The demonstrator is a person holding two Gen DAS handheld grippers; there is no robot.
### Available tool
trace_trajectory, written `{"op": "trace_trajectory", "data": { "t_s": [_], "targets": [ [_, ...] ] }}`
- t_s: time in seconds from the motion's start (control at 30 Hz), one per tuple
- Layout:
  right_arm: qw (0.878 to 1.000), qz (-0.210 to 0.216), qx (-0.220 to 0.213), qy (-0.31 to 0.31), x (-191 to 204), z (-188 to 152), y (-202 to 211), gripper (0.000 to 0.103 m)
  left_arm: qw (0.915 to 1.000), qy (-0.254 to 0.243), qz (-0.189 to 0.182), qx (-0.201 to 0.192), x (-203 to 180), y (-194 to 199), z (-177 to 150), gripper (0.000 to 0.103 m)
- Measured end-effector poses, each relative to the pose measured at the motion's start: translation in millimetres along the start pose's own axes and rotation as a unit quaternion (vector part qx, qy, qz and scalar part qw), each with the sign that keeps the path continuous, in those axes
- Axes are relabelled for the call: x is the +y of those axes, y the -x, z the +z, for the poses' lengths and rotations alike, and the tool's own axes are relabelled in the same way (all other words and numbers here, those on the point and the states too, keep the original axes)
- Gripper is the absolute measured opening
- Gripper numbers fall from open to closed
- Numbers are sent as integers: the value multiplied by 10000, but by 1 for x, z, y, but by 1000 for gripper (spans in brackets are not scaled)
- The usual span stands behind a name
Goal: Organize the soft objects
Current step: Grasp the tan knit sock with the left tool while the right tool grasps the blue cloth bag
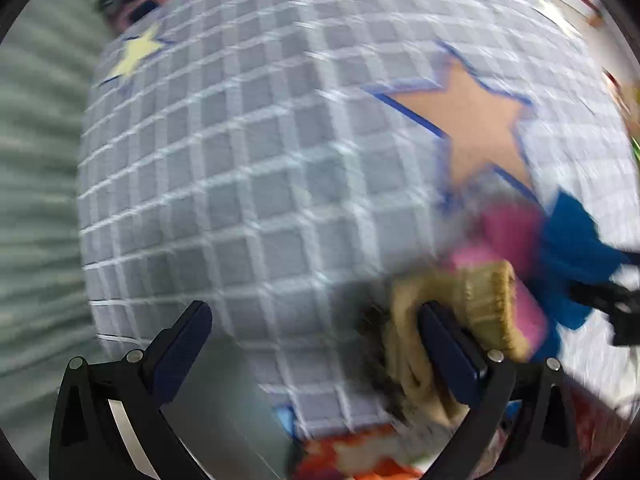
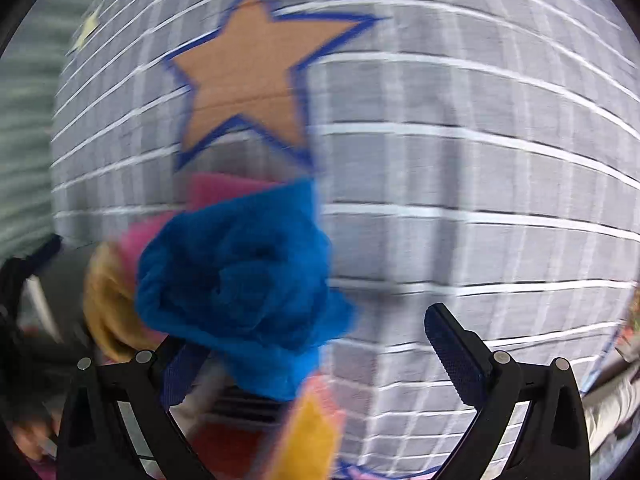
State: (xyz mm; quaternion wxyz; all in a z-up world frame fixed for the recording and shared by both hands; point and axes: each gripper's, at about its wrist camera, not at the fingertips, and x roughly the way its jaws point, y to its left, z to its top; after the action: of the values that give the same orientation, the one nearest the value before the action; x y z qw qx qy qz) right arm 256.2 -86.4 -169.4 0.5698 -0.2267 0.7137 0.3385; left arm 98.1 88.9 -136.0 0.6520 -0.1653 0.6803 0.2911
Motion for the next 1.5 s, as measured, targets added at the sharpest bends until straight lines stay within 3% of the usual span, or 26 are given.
{"op": "trace_trajectory", "data": {
  "t_s": [0.07, 0.2, 0.33, 0.47, 0.63, 0.73, 0.97, 1.33, 1.43, 1.47, 1.5],
  "targets": [
    [9989, -356, -218, -222, -25, -2, 7, 102, 9993, 365, 64, -82, 21, 5, 11, 103],
    [9896, -692, -679, -1064, -90, -11, 33, 102, 9964, 733, -340, -256, 45, 25, 15, 103],
    [9802, -236, -916, -1742, -137, -31, 50, 102, 9952, 675, -684, -167, 36, 28, 6, 103],
    [9805, 168, -940, -1716, -148, -41, 47, 102, 9958, 629, -657, -57, 22, 16, 11, 103],
    [9849, 469, -996, -1340, -115, -37, 43, 102, 9937, 821, -746, 150, 11, -3, 14, 103],
    [9887, 398, -1053, -991, -85, -24, 42, 102, 9945, 763, -687, 183, 0, -10, 13, 103],
    [9941, -58, -973, -465, -52, 17, 18, 102, 9929, 943, -604, 408, -8, -41, 5, 103],
    [9932, -912, -708, -156, -13, 28, -29, 103, 9913, 907, -811, 497, 1, -66, -9, 103],
    [9944, -881, -567, -144, -3, 33, -37, 103, 9928, 746, -844, 404, -3, -61, 7, 91],
    [9946, -850, -575, -162, -4, 32, -36, 103, 9939, 644, -844, 300, -7, -55, 17, 75],
    [9949, -780, -615, -202, -4, 31, -36, 102, 9952, 497, -830, 164, -14, -48, 21, 51]
  ]
}}
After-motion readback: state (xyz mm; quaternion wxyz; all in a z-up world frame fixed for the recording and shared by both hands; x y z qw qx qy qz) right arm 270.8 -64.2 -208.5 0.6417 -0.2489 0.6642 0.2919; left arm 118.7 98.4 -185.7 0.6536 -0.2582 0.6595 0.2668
